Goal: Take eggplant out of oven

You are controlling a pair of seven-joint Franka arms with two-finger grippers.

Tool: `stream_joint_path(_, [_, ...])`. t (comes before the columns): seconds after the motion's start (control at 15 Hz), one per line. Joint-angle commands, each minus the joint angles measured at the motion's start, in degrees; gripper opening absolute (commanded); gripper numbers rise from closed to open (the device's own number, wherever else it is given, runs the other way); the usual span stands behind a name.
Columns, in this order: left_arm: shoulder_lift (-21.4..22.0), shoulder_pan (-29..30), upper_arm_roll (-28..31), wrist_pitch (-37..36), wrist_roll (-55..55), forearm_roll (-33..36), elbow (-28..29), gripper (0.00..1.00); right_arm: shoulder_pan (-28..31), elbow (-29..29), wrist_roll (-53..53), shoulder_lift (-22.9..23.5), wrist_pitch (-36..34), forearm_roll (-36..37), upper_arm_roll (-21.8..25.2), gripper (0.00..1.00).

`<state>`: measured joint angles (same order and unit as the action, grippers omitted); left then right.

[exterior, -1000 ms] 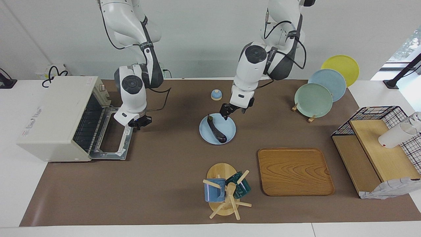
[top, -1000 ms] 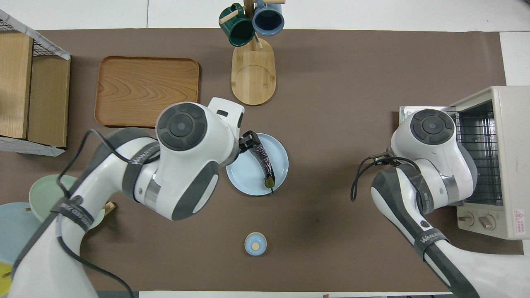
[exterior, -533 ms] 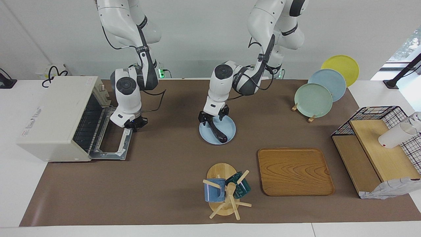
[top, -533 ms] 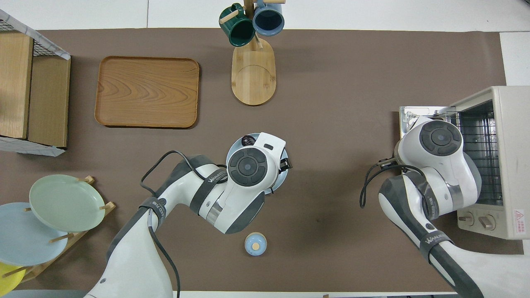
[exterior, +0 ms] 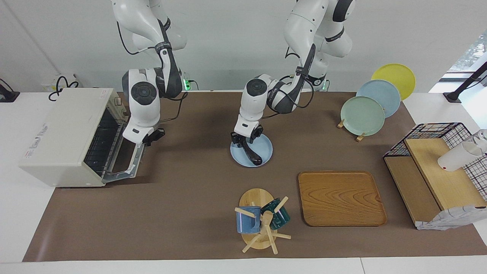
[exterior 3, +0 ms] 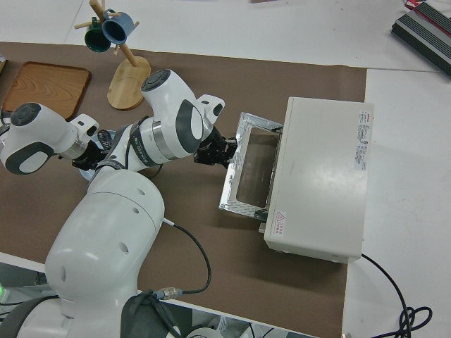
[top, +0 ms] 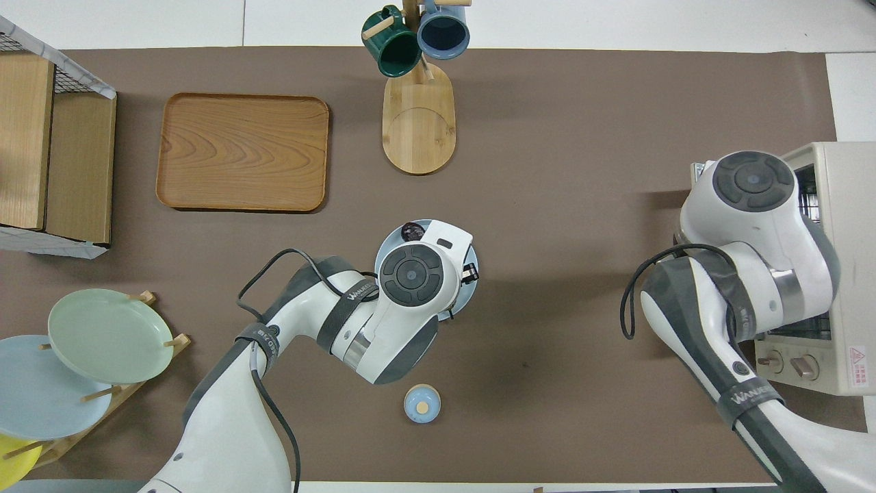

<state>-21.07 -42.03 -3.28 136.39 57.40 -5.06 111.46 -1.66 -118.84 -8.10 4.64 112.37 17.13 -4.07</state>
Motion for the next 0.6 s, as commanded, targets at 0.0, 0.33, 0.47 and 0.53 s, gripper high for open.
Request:
stream_joint_path(0.0, [0.24,-0.24,1.16,-2.78,-2.37,1.11,-1.5,0.0,5.95,2.47,-8.66,-1.03,0.13,0.37,1.16,0.0])
stream_joint_path(0.33, [5.33,7.38,1.26,-13.14,-12.11,1.11,-5.89,0.0,10.09,6.06,-15.1,-2.0,-6.0,0.28,1.25,0.0])
stream_joint_path(0.47, [5.51,11.86,1.25,-17.62,-17.73,1.11,-9.48,0.0,10.27,10.62,-15.54,-1.92,-11.53,-0.77,1.25,0.0])
stream_joint_path(0.53, [5.08,13.8,1.25,-18.86,-20.55,1.02,-11.24,0.0,10.1,13.0,-15.81,-2.0,-14.09,-2.95,1.25,0.0])
